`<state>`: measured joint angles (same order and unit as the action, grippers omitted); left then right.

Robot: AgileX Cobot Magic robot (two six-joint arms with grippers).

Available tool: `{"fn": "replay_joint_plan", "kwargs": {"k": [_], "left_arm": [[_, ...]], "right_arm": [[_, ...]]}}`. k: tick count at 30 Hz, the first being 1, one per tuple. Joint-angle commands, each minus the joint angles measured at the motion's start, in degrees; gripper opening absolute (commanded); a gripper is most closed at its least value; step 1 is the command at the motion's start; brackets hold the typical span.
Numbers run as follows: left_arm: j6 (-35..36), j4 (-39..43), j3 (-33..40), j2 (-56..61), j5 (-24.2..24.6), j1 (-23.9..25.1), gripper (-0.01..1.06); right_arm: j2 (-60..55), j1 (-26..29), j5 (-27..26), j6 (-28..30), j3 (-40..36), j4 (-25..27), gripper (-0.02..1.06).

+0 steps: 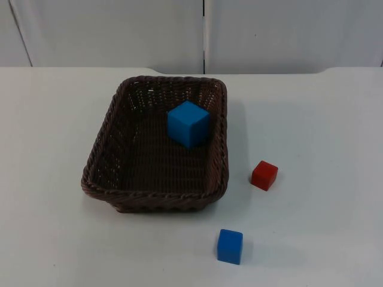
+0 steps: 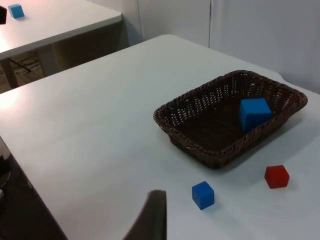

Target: Pick up the basket with the left hand and place the largest block into the basket with the right hand.

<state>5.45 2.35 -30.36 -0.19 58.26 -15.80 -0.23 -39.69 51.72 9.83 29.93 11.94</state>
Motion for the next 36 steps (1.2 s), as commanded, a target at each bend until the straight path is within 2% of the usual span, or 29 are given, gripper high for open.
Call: {"fn": "replay_joint_plan", "kwargs": {"k": [1, 4, 6, 13, 18, 24, 36], "left_arm": [[0.4, -2.0, 0.4, 0.2, 0.3, -0.1, 1.05], [-4.6, -6.3, 1.0, 0.2, 1.8, -0.1, 1.05], [-5.5, -6.4, 1.4, 0.2, 2.4, -0.1, 1.05], [-4.9, -5.9, 2.1, 0.2, 3.1, -0.1, 1.05], [-4.9, -5.9, 2.1, 0.2, 3.1, -0.1, 1.05], [-4.9, -5.9, 2.1, 0.2, 3.1, -0.1, 1.05], [-4.7, -5.9, 2.0, 0.2, 3.1, -0.1, 1.05]], "right_arm": [[0.2, -0.1, 0.0, -0.2, -0.4, -0.3, 0.83], [0.2, -0.1, 0.0, -0.2, -0.4, -0.5, 0.83], [0.2, -0.1, 0.0, -0.2, -0.4, -0.7, 0.83], [0.2, -0.1, 3.4, -2.1, 0.8, -4.3, 0.83], [0.2, -0.1, 4.4, -2.6, 1.0, -4.6, 0.83], [0.2, -0.1, 10.8, -3.3, 0.1, -7.4, 0.83], [0.2, -0.1, 10.3, -4.4, -0.3, -7.1, 0.83]]}}
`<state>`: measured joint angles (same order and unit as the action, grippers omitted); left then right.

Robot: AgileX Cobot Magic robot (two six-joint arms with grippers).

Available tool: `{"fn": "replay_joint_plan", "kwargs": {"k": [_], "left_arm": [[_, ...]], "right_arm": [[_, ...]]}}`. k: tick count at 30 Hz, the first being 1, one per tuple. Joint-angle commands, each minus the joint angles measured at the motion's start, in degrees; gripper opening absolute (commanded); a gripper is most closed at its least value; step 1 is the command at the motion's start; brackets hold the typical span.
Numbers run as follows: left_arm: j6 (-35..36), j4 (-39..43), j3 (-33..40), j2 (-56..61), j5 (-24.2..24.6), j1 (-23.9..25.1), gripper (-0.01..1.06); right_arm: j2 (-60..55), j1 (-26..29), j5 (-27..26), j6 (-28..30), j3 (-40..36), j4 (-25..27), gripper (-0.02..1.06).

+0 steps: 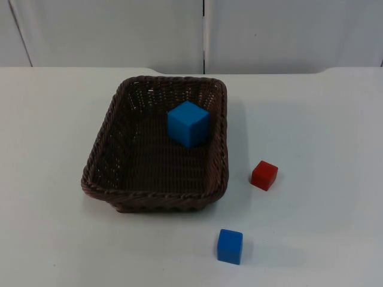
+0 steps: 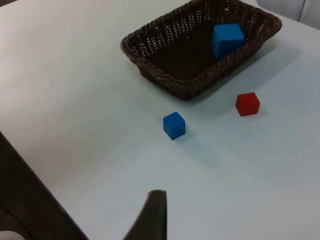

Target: Pick up the basket with the left hand and place the largest block into the basket with the right hand.

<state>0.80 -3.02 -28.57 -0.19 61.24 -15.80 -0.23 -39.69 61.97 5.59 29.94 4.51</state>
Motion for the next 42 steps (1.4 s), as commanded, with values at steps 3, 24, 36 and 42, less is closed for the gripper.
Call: {"fn": "replay_joint_plan", "kwargs": {"k": [3, 24, 36, 42], "left_arm": [[-0.1, -0.7, 0.2, 0.2, 0.1, -0.1, 1.05], [-0.1, -0.8, 0.2, 0.2, 0.1, -0.1, 1.05], [-0.1, -0.8, 0.2, 0.2, 0.1, -0.1, 1.05], [-0.1, -0.8, 0.2, 0.2, 0.1, -0.1, 1.05]], "right_arm": [[0.2, -0.1, 0.0, -0.2, -0.3, 0.5, 0.83], [0.2, -0.1, -0.1, -4.7, -0.4, -2.9, 1.05], [0.2, -0.1, -0.1, -4.7, -0.4, -2.9, 1.05], [0.2, -0.1, -0.1, -4.7, -0.4, -2.9, 1.05]]}}
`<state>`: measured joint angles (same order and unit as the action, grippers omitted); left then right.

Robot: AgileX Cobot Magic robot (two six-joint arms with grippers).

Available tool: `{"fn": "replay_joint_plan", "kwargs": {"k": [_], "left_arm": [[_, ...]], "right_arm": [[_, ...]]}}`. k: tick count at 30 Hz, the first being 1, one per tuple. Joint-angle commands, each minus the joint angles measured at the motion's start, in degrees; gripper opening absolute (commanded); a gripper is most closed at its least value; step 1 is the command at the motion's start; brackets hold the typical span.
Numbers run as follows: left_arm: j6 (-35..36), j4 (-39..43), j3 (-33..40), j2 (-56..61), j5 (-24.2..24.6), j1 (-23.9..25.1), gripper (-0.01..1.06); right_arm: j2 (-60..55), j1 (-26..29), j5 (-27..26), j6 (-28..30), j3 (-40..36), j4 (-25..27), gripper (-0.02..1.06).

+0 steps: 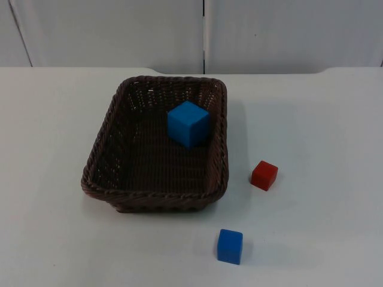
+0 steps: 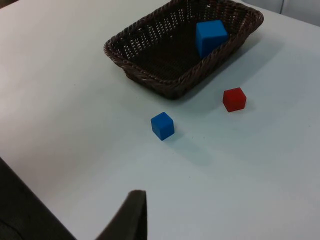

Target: Pick up the basket with the left hand and place the largest block into the basket with the right hand.

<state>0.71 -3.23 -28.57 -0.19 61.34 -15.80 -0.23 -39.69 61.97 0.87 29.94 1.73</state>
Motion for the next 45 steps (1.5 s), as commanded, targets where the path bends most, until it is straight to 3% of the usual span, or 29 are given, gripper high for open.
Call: {"fn": "replay_joint_plan", "kwargs": {"k": [1, 26, 45], "left_arm": [[0.0, -0.5, 0.2, 0.2, 0.0, -0.1, 1.05], [0.0, -0.4, 0.2, 0.2, 0.0, 0.0, 1.05], [0.0, -0.3, 0.2, 0.2, 0.0, 13.4, 1.05]], "right_arm": [[0.2, -0.1, -0.2, 0.0, -0.4, -0.1, 1.05], [0.2, -0.1, -0.3, 0.0, -0.4, 0.1, 1.05], [0.2, -0.1, -0.3, 0.0, -0.4, 0.1, 1.05]]}}
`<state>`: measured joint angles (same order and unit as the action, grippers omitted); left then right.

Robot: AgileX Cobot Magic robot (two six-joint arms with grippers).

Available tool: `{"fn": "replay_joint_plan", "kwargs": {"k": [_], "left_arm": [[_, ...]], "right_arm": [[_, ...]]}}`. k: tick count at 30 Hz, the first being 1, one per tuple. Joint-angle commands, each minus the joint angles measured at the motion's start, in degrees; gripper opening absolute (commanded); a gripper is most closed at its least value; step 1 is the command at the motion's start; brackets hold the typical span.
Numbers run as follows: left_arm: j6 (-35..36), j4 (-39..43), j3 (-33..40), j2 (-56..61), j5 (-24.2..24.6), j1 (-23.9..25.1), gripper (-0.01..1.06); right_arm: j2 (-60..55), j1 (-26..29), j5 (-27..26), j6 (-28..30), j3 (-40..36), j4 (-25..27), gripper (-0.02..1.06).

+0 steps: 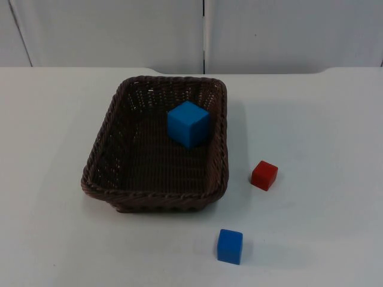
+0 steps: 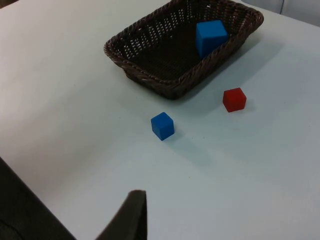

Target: Pick up the basket with the left hand and place the largest block into the basket with the right hand.

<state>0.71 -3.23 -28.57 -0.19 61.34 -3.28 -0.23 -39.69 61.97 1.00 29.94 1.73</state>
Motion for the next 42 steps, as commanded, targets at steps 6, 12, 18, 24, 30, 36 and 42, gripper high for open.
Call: {"fn": "replay_joint_plan", "kwargs": {"k": [6, 12, 18, 24, 30, 36, 42], "left_arm": [[0.0, -0.3, 0.2, 0.2, 0.0, 3.6, 1.05], [0.0, -0.3, 0.2, 0.2, 0.0, 4.7, 1.05], [0.0, -0.3, 0.2, 0.2, 0.0, 4.7, 1.05], [0.0, -0.3, 0.2, 0.2, 0.0, 4.7, 1.05], [0.0, -0.3, 0.2, 0.2, 0.0, 4.7, 1.05], [0.0, -0.3, 0.2, 0.2, 0.0, 4.7, 1.05], [0.0, -0.3, 0.2, 0.2, 0.0, 4.7, 1.05]], "right_arm": [[0.2, -0.1, -0.3, -0.1, -0.4, 0.1, 1.05], [0.2, -0.1, -0.3, -0.1, -0.4, 0.0, 1.05], [0.2, 0.9, -0.3, -0.1, -0.4, 0.0, 1.05], [0.2, 5.2, -0.3, -0.1, -0.4, 0.0, 1.05], [0.2, 11.2, -0.3, -0.1, -0.4, 0.0, 1.05], [0.2, 17.9, -0.3, -0.1, -0.4, 0.0, 1.05], [0.2, 22.1, -0.3, -0.1, -0.4, 0.0, 1.05]]}}
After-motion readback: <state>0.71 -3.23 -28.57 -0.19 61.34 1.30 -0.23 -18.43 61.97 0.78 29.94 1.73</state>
